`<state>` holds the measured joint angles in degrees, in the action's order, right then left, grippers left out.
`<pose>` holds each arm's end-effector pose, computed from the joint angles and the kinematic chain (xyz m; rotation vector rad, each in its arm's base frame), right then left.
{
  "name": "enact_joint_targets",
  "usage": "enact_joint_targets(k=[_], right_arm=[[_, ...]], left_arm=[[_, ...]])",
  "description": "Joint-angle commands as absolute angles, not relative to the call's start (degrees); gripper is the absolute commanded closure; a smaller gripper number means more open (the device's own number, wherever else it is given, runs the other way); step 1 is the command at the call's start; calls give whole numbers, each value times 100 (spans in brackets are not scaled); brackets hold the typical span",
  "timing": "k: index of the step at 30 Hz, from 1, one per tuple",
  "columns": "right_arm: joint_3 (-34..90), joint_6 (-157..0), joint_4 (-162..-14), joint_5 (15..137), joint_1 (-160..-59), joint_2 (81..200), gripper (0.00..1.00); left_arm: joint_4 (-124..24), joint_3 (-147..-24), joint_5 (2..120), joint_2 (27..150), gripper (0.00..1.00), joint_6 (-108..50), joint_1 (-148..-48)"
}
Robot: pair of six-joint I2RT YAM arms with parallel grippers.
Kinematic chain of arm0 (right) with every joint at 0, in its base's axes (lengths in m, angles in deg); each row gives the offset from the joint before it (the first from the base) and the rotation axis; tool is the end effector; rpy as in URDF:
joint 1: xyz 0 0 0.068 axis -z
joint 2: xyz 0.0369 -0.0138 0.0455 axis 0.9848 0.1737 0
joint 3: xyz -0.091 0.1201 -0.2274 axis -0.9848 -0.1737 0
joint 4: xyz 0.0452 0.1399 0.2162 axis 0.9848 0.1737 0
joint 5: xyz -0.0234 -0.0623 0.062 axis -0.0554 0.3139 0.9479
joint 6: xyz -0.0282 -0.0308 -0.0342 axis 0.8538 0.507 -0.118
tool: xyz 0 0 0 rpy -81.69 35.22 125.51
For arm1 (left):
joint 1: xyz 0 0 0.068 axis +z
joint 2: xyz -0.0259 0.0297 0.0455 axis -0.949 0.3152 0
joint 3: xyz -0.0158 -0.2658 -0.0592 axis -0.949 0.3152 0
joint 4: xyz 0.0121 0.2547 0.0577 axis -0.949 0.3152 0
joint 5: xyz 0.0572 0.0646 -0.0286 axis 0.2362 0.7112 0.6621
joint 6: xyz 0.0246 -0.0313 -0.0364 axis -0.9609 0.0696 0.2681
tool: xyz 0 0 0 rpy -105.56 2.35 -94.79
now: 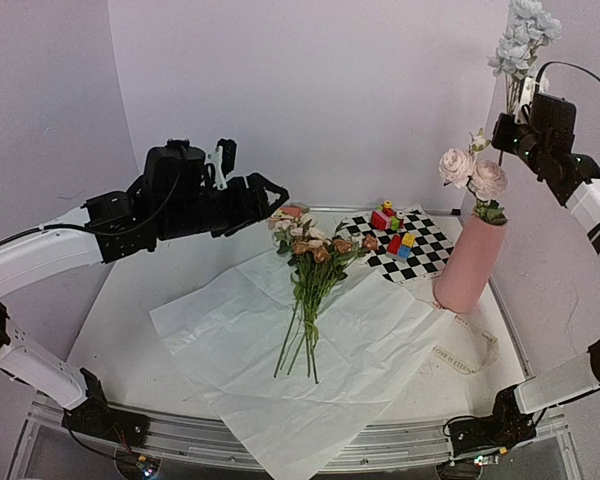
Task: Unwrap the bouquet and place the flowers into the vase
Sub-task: Insert the fake flower into the vase.
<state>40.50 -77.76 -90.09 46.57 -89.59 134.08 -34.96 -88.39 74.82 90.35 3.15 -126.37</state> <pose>0.2756 0.0334 0.5121 0.2806 1.2965 -0.0177 0.1849 -0.2552 0.3910 0.1081 1.9884 -1.0834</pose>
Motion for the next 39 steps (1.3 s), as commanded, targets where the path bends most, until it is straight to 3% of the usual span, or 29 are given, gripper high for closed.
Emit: enact_joint_targets(k=[1, 12, 15, 26, 35, 39], right_arm=[[3636, -7940, -9432, 4760, -8940, 13194, 100], [2537, -8078, -9524, 4432, -8931, 12756, 98], [2261, -8105, -9524, 4329, -8931, 12586, 84], [2052, -8203, -9382, 4431, -8931, 12011, 51], [2340, -8501, -8481, 5044, -8931, 11608, 39], [2591, -8800, -7930, 4895, -8932, 11451, 11]], left_arm=[[-3490, -8818, 7498, 8855, 27, 497, -12638], [-3415, -8795, 7304, 9111, 28, 694, -12638], [-3394, -8749, 7230, 9124, 29, 803, -12641], [-3377, -8585, 7126, 9012, 28, 926, -12638], [-3367, -8708, 7207, 9214, 26, 860, -12638], [-3371, -8743, 7360, 9182, 26, 897, -12639]])
